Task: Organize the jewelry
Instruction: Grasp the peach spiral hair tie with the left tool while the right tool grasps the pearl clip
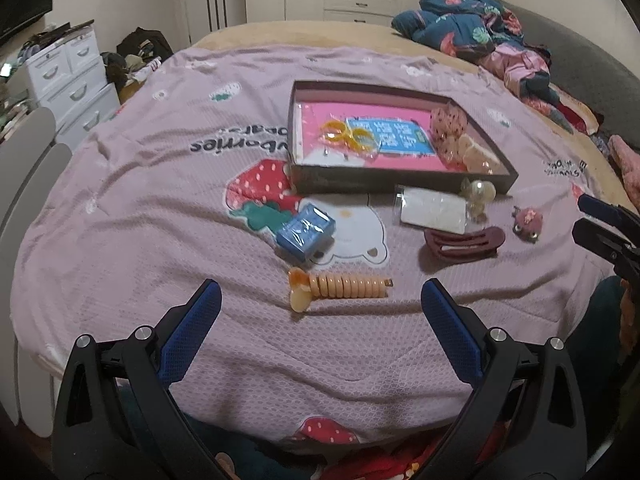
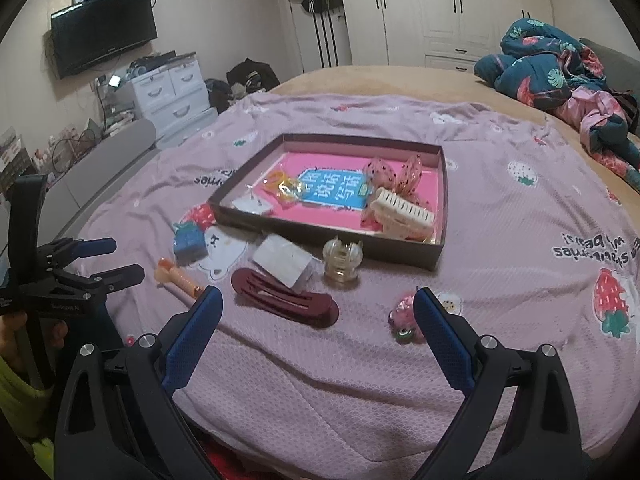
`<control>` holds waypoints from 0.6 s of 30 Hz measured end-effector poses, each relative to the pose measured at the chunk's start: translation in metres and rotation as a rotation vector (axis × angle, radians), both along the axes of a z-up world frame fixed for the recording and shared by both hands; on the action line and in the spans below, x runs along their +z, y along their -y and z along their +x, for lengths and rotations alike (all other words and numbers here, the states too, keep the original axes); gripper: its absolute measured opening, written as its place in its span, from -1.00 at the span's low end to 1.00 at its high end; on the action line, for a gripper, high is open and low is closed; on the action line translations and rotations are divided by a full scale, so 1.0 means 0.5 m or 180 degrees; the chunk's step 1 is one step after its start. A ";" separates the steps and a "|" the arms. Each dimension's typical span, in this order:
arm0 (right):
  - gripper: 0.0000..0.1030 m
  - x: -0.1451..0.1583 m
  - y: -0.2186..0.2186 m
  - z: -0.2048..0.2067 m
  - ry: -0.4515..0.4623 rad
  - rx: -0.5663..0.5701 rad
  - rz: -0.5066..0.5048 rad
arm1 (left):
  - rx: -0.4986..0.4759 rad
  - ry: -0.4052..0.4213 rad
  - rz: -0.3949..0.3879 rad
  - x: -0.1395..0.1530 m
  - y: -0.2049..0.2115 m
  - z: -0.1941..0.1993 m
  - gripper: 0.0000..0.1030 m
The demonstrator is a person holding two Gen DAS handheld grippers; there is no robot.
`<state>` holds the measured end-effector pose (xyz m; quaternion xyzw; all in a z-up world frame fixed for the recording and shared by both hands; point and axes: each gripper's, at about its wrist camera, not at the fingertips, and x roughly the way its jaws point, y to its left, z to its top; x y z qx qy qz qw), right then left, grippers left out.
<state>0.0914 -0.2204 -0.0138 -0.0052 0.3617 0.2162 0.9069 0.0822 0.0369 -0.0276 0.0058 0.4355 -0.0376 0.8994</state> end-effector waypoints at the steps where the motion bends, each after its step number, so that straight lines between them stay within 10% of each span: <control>1: 0.85 -0.005 -0.001 0.003 -0.0014 0.0000 -0.0012 | -0.0006 -0.0018 0.0003 -0.005 0.001 0.002 0.82; 12: 0.83 -0.043 -0.020 0.064 -0.0172 0.0006 -0.0086 | -0.0022 -0.0105 0.0016 -0.063 0.016 0.042 0.82; 18: 0.48 -0.072 -0.036 0.127 -0.0361 -0.0069 -0.0108 | -0.0009 -0.0167 -0.0023 -0.086 0.017 0.066 0.81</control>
